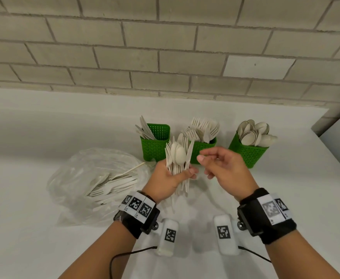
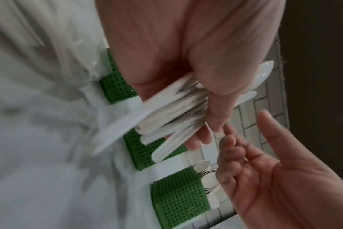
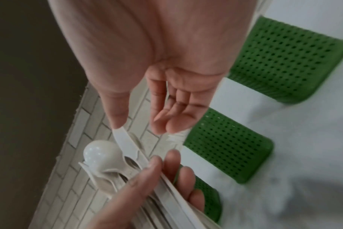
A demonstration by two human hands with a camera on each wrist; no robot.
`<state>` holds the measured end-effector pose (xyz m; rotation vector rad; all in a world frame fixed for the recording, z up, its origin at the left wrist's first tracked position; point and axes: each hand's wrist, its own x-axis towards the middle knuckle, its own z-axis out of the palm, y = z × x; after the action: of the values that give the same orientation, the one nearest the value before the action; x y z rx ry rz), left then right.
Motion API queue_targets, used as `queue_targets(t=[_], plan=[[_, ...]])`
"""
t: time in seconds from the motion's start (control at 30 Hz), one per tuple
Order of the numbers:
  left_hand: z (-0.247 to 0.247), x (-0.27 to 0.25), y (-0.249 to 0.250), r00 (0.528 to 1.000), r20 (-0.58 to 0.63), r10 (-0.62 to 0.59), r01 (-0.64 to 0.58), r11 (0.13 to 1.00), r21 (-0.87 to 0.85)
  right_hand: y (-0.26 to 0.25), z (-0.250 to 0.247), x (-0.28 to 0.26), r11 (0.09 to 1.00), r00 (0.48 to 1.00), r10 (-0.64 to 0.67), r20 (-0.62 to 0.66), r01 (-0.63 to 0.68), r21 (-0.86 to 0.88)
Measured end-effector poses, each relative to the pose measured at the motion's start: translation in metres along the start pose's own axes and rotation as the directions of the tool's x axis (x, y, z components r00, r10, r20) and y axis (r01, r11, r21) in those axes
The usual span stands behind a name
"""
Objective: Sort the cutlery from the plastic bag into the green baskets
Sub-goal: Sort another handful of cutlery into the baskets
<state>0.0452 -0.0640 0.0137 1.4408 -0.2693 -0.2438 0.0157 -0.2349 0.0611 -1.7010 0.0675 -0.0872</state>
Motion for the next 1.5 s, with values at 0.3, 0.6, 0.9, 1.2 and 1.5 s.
queue_targets(t=[0.3, 0.6, 0.9, 1.2, 1.5], plan=[[0.01, -0.004, 0.028, 0.987, 0.15, -0.066, 0.093, 0.979, -0.181, -0.031, 0.012, 0.012, 0.979, 0.982, -0.185, -0.03, 0.182, -0.086], [0.005, -0.01, 0.033, 0.954, 0.249, -0.165, 0.263, 0.859, -0.439, -0.047, 0.019, 0.015, 0.99, 0.994, -0.11, 0.029, 0.107, 0.092], [-0.003, -0.008, 0.042, 0.952, 0.204, -0.229, 0.292, 0.88, -0.374, -0.081, 0.004, 0.027, 0.744, 0.904, 0.003, -0.428, 0.284, 0.605], [-0.001, -0.012, 0.047, 0.958, 0.229, -0.17, 0.217, 0.956, -0.196, -0.098, 0.012, 0.026, 0.885, 0.971, -0.187, 0.146, 0.231, -0.405], [-0.007, -0.015, 0.046, 0.964, 0.236, -0.122, 0.168, 0.968, -0.189, -0.11, 0.01, 0.027, 0.912, 0.953, -0.301, -0.018, 0.282, -0.299]])
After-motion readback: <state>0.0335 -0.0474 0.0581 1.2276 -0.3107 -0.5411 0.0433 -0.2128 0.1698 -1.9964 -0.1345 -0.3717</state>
